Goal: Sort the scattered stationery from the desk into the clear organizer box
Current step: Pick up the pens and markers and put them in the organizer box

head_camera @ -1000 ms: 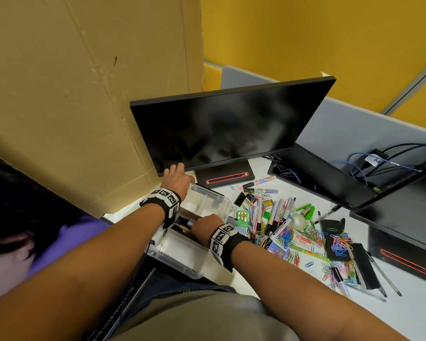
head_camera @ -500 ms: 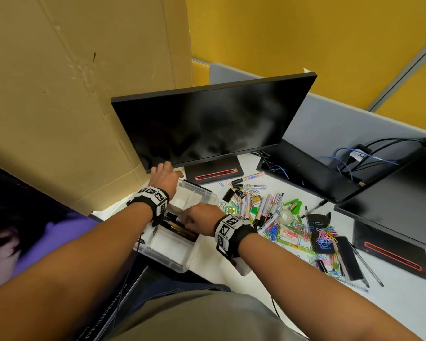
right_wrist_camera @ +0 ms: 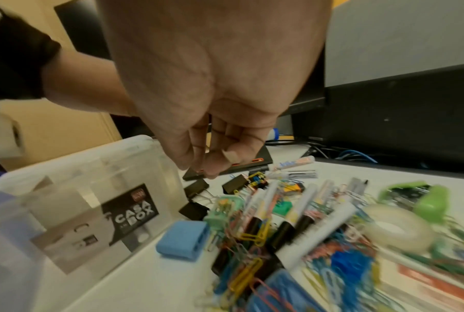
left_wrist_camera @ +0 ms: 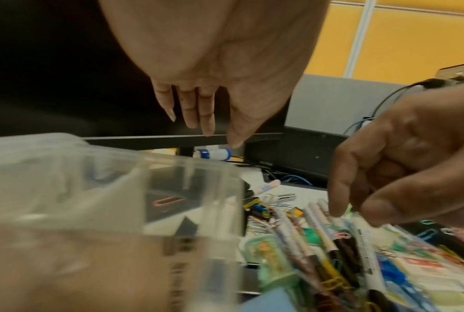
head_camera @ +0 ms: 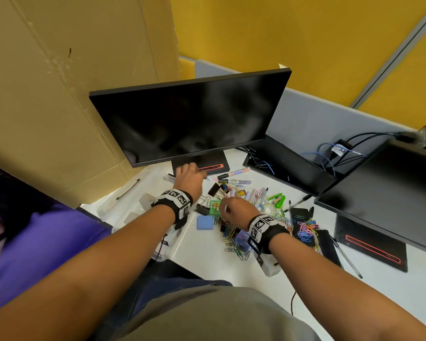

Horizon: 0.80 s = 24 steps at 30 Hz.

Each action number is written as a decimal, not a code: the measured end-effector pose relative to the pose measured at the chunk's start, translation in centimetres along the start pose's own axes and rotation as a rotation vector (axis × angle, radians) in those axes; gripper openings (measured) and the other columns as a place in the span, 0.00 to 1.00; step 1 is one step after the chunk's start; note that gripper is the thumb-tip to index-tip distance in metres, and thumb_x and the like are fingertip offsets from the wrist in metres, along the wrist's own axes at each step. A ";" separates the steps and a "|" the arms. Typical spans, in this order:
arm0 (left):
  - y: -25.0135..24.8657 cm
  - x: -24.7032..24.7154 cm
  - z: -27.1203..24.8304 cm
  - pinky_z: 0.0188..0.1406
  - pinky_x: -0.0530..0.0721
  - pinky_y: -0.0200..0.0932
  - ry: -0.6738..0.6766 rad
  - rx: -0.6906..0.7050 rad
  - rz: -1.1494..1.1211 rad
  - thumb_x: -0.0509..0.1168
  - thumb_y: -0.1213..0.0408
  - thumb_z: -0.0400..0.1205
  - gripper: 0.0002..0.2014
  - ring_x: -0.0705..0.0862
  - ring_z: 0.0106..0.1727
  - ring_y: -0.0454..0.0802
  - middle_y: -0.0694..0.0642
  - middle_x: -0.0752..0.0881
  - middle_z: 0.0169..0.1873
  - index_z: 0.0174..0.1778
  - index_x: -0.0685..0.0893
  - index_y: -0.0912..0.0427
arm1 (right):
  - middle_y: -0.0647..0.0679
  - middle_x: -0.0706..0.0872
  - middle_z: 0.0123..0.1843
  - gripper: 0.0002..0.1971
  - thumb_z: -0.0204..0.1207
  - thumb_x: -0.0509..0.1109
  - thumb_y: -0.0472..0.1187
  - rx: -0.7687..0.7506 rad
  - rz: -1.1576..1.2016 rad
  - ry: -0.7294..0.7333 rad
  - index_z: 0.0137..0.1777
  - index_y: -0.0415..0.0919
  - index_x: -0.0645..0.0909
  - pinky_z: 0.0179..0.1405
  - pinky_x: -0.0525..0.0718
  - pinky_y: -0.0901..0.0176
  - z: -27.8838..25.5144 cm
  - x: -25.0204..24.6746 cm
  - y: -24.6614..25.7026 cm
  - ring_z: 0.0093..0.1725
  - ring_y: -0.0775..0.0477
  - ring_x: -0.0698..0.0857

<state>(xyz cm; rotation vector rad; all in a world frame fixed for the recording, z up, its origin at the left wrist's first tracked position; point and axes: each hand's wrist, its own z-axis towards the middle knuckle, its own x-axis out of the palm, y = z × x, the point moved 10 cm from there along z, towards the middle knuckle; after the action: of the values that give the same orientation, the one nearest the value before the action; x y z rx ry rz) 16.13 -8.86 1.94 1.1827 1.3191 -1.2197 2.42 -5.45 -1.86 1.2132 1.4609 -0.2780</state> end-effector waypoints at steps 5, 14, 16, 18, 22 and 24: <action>-5.5 1.4 -0.5 0.66 0.67 0.54 0.038 0.076 0.012 0.65 0.69 0.78 0.20 0.73 0.65 0.58 0.56 0.78 0.60 0.64 0.83 0.46 | 0.46 0.86 0.50 0.06 0.78 0.66 0.41 0.033 -0.071 0.092 0.51 0.44 0.83 0.46 0.84 0.51 -2.3 1.4 -4.2 0.49 0.41 0.85; -10.3 7.6 -2.9 0.65 0.71 0.56 0.336 0.076 -0.036 0.62 0.68 0.82 0.16 0.79 0.64 0.60 0.58 0.78 0.63 0.63 0.81 0.50 | 0.45 0.85 0.50 0.03 0.77 0.65 0.43 0.109 -0.133 0.142 0.48 0.47 0.79 0.43 0.81 0.54 -5.0 3.5 -9.7 0.49 0.40 0.85; -10.7 9.0 -3.6 0.61 0.77 0.55 0.409 0.065 -0.055 0.60 0.71 0.82 0.15 0.81 0.60 0.63 0.60 0.78 0.61 0.63 0.80 0.54 | 0.47 0.83 0.47 0.01 0.76 0.66 0.42 0.120 -0.142 0.131 0.47 0.48 0.77 0.42 0.80 0.56 -5.5 3.7 -10.3 0.47 0.41 0.84; -11.0 10.0 -4.0 0.57 0.82 0.55 0.445 0.056 -0.059 0.61 0.72 0.81 0.14 0.82 0.57 0.64 0.61 0.80 0.59 0.61 0.79 0.57 | 0.46 0.81 0.46 0.01 0.77 0.66 0.42 0.110 -0.156 0.130 0.46 0.46 0.77 0.41 0.77 0.57 -5.8 4.1 -10.9 0.45 0.42 0.82; -10.5 11.7 -4.8 0.54 0.82 0.54 0.484 -0.020 -0.061 0.61 0.71 0.81 0.17 0.82 0.59 0.64 0.63 0.80 0.60 0.67 0.74 0.61 | 0.44 0.86 0.55 0.08 0.78 0.68 0.44 0.103 -0.155 0.120 0.54 0.44 0.82 0.47 0.83 0.54 -6.3 4.7 -12.1 0.52 0.40 0.85; -10.0 12.4 -5.0 0.55 0.82 0.55 0.497 -0.072 -0.074 0.63 0.69 0.82 0.20 0.82 0.62 0.64 0.64 0.79 0.63 0.71 0.71 0.61 | 0.45 0.86 0.58 0.10 0.78 0.68 0.44 0.109 -0.142 0.117 0.58 0.45 0.82 0.51 0.84 0.52 -6.5 4.7 -12.6 0.55 0.40 0.85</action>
<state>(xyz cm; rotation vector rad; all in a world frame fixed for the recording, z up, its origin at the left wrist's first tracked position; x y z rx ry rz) 4.98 -3.60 -9.40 1.4520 1.7672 -0.9488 -10.31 -3.70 -9.39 1.2313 1.6544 -0.3926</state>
